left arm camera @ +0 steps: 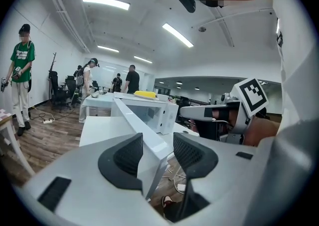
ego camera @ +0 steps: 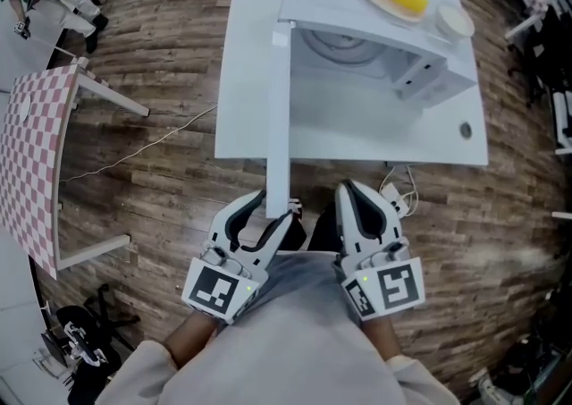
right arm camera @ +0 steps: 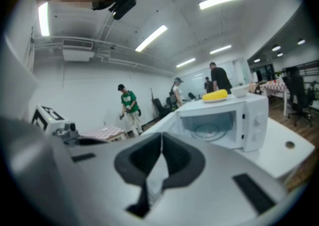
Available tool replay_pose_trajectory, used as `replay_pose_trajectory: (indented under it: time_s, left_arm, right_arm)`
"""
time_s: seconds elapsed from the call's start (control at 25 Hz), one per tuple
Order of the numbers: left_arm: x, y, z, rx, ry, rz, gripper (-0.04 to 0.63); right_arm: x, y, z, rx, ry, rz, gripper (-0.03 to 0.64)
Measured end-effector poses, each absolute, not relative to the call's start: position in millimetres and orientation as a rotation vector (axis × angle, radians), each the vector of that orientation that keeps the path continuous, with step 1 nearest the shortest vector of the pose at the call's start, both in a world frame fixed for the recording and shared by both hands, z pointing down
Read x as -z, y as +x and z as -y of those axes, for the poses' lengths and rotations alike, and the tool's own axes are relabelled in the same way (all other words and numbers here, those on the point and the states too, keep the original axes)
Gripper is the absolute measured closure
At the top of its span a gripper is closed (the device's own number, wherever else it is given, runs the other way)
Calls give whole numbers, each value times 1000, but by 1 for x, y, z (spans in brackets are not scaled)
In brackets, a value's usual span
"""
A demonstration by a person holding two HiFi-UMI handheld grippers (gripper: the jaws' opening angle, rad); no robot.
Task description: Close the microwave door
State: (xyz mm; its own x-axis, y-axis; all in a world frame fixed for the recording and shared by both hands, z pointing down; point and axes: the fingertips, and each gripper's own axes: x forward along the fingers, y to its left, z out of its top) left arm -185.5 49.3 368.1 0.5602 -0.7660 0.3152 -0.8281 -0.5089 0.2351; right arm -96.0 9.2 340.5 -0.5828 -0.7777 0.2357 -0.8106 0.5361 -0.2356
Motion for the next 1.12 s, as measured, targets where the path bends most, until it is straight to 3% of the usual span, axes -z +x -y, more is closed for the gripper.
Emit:
replay_pose_trajectory:
  time_s: [1.12]
  left_arm:
    - [-366,-109,-33,-261,2545,1067,410]
  right_arm:
    - [-343,-38,4,-544,1539,2594,594]
